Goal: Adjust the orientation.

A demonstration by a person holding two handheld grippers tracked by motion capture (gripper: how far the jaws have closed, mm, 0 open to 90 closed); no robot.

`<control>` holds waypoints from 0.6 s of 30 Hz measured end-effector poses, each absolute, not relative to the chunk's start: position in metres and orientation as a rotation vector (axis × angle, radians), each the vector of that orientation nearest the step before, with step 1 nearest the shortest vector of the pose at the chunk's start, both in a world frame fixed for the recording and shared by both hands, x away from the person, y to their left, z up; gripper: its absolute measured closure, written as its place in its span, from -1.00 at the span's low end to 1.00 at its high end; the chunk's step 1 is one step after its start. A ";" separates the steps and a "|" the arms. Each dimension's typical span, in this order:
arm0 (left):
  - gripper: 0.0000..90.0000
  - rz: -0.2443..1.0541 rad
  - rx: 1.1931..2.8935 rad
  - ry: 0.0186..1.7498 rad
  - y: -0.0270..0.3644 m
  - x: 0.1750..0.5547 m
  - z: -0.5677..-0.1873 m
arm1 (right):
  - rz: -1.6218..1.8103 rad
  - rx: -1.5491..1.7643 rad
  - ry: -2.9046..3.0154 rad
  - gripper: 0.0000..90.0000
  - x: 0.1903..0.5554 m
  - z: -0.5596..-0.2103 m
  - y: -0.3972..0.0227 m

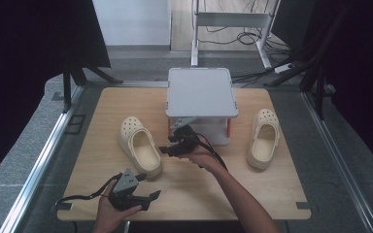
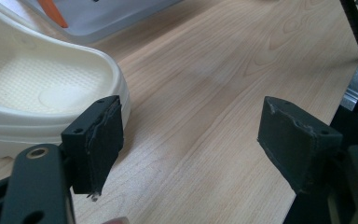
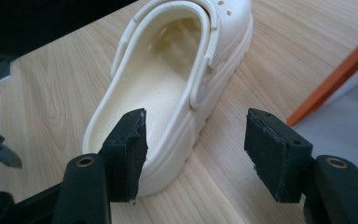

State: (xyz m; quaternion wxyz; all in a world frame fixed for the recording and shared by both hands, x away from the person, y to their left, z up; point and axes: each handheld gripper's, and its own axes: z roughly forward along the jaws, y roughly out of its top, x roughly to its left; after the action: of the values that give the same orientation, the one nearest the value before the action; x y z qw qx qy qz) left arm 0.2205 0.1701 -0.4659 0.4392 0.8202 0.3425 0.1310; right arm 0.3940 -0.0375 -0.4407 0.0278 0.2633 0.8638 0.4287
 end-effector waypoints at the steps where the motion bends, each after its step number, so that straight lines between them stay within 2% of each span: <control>1: -0.50 0.325 2.039 0.850 0.170 0.221 -0.466 | 1.320 0.808 2.668 -0.12 0.395 -0.441 -0.036; 18: -0.50 0.312 2.040 0.844 0.169 0.220 -0.467 | 1.233 0.799 2.669 -0.08 0.408 -0.442 -0.003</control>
State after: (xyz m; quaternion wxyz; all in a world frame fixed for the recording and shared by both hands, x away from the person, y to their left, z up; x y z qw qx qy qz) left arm 0.2204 0.1693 -0.4666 0.4405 0.8214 0.3399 0.1255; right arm 0.4081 -0.0031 -0.4418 0.0475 0.2619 0.8750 0.4043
